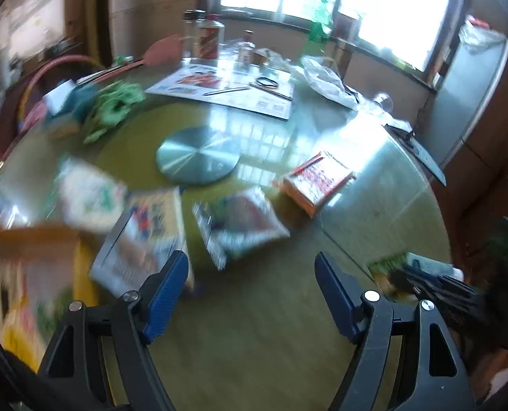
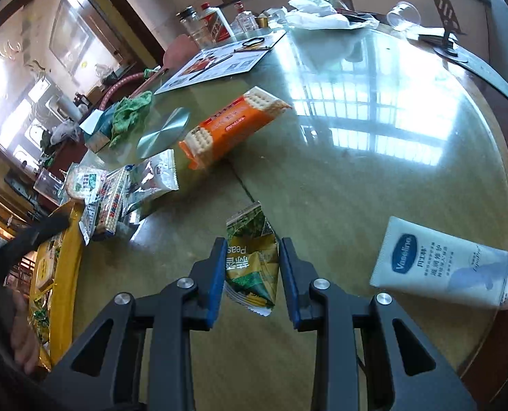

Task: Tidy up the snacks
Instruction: 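Grasp the white milk-powder sachet with the left tool while the right tool holds the green sachet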

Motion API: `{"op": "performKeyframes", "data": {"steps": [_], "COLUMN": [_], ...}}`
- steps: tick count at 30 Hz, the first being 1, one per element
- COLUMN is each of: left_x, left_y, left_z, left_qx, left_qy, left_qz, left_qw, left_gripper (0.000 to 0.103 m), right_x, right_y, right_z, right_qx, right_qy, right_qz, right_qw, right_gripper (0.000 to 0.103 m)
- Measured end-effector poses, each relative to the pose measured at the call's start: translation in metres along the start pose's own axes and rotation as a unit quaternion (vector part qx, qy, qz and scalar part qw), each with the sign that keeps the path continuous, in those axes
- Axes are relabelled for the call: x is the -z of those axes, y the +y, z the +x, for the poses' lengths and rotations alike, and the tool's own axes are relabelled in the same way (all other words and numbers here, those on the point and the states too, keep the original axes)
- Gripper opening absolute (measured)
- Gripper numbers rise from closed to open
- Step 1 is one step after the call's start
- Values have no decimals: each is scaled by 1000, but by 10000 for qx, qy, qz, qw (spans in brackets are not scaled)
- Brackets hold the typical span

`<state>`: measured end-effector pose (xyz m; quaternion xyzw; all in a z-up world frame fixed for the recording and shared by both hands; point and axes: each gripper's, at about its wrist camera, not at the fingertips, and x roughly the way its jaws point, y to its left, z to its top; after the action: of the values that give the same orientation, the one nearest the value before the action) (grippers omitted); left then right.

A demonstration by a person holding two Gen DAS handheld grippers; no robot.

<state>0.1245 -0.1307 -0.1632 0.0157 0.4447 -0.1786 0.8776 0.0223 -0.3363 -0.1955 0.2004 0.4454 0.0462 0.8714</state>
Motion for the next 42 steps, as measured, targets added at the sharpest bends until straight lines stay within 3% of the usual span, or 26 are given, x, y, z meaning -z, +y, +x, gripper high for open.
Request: {"op": "performKeyframes", "data": {"steps": [4,8,10,12,13,17,21,26,28,33,37,42], "left_x": [-19,-34,-42,-45,-43,-16,6,5,7,31,65,104], "left_y": [5,-2,-8,-10,-13,-30,-43,-45,-47,-49,-44,-30], "left_z": [33,53,69,84,90,83,81,79,75,53,25,-8], "left_qx": [-184,-95,-240,-89,-24,113,105,-323,-444,-918,-849,-390], "left_qy": [-178,-174,-47,325,531,755,986,818,839,990,976,613], "left_qz": [263,589,847,924,1013,1539,1763,1382,1295,1117,830,146], "left_qw": [9993,9981,9961,9952,9934,9851,9793,9865,9870,9845,9881,9972], "left_gripper": [76,76,76,76,76,76,77,75,56,51,47,44], "right_x": [-5,-12,-14,-14,-13,-11,-9,-10,-10,-6,5,23], "right_y": [-4,-15,-18,-19,-18,-15,-16,-16,-15,-12,-5,11], "right_z": [0,2,4,5,5,5,5,6,7,5,1,-4], "right_qx": [49,35,-52,-80,-106,-188,-240,-225,-220,-209,-284,-284], "right_qy": [-61,-119,-100,-105,-98,-74,-83,-95,-86,-59,-49,-56], "right_qz": [-76,34,76,107,111,69,90,105,69,8,-108,-333], "right_qw": [9999,9999,9999,9999,9998,9998,9996,9996,9997,9998,9995,9990], "right_gripper": [32,32,32,32,32,32,32,32,32,32,32,32]}}
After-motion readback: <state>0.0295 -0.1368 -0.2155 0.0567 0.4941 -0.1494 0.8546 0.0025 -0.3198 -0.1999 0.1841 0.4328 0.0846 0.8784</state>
